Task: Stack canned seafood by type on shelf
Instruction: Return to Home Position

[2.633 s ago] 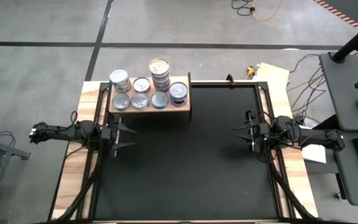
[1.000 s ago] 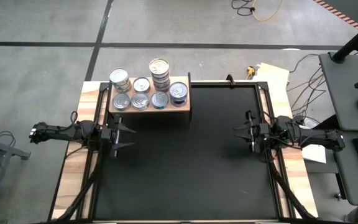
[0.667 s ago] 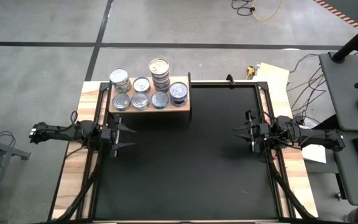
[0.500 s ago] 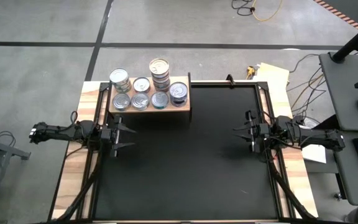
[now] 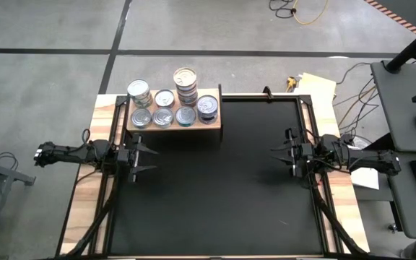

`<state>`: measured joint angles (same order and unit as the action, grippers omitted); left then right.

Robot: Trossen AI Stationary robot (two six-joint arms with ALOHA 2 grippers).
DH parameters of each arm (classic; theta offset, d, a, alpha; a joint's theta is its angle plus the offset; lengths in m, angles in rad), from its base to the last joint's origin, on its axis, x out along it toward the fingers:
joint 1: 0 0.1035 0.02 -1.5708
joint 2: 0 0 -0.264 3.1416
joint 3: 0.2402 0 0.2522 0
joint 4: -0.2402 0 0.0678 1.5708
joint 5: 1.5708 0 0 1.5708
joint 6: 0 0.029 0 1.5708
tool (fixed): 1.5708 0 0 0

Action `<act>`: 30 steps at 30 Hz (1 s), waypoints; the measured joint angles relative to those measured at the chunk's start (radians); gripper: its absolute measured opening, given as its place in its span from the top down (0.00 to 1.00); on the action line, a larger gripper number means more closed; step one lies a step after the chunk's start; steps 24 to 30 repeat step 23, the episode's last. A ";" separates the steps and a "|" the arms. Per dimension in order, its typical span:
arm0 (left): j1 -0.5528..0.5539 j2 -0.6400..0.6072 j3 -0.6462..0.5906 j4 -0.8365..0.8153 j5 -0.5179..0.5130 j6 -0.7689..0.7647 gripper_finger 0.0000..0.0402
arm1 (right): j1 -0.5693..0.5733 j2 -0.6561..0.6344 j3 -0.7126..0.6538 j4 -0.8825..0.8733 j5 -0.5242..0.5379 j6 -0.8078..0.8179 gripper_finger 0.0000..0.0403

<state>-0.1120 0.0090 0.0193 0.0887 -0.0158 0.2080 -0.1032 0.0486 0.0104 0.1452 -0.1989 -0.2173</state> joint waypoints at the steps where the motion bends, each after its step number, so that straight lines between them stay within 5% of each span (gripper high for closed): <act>1: 0.000 0.000 0.000 0.000 0.000 0.000 0.46 | 0.000 0.000 0.000 0.000 0.000 0.000 0.74; 30: 0.000 0.000 0.000 0.000 0.000 0.000 0.46 | 0.000 0.000 0.000 0.000 0.000 -0.001 0.83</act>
